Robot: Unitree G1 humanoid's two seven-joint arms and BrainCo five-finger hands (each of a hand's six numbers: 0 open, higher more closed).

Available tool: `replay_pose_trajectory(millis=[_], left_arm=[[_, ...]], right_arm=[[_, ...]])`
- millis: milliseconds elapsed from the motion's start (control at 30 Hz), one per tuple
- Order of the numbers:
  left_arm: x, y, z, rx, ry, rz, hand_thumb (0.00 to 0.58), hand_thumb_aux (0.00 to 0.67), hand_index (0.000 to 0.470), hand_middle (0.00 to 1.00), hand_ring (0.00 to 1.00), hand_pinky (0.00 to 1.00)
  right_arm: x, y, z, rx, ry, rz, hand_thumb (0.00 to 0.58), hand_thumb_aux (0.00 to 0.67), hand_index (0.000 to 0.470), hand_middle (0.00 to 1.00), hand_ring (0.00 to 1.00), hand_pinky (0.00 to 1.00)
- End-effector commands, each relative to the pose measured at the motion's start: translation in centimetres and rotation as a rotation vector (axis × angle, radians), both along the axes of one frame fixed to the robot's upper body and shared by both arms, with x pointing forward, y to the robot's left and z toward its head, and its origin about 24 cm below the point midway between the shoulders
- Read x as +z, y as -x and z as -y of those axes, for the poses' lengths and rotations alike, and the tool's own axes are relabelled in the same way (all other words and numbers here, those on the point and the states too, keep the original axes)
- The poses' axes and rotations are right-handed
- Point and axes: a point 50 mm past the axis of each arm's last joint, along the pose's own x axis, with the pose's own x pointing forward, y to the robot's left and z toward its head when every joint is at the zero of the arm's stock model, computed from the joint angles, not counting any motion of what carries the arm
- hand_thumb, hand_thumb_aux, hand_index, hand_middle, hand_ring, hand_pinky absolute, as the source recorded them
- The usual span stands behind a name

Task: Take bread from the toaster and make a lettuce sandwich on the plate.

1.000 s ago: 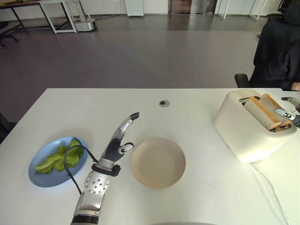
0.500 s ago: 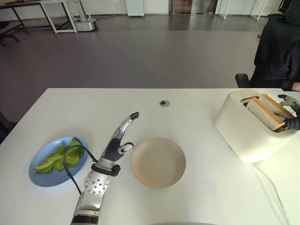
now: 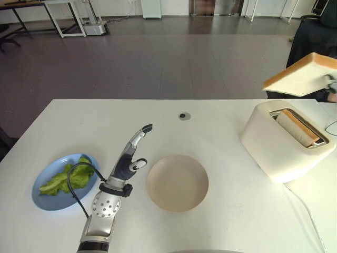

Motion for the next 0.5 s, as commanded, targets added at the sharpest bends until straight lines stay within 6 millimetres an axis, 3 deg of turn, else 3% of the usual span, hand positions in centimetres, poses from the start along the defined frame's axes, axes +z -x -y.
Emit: replay_pose_trajectory(millis=[33,167,300,400,500], left_arm=[[2.0,-0.2,-1.6,0.032,-0.025,0.055,0.000,0.000,0.000,0.00,0.00,0.00],[4.0,0.3,-3.4,0.063,-0.098,0.080,0.000,0.000,0.000,0.00,0.00,0.00],[4.3,1.5,-6.2,0.148,-0.263,0.002,0.000,0.000,0.000,0.00,0.00,0.00],[4.1,2.4,-8.5,0.238,-0.338,-0.050,0.000,0.000,0.000,0.00,0.00,0.00],[4.1,3.2,-10.1,0.290,-0.399,-0.078,0.000,0.000,0.000,0.00,0.00,0.00]], right_arm=[[-4.5,0.3,-8.4,0.371,0.040,-0.139,0.580,0.670,0.470,0.00,0.00,0.00],[-9.6,0.1,-13.4,0.475,0.131,-0.205,0.580,0.670,0.470,0.00,0.00,0.00],[-14.0,0.8,-17.8,0.542,0.238,-0.189,0.580,0.670,0.470,0.00,0.00,0.00],[-16.0,1.1,-18.9,0.545,0.307,-0.156,0.580,0.670,0.470,0.00,0.00,0.00],[-16.9,1.0,-18.7,0.516,0.364,-0.093,0.580,0.670,0.470,0.00,0.00,0.00]])
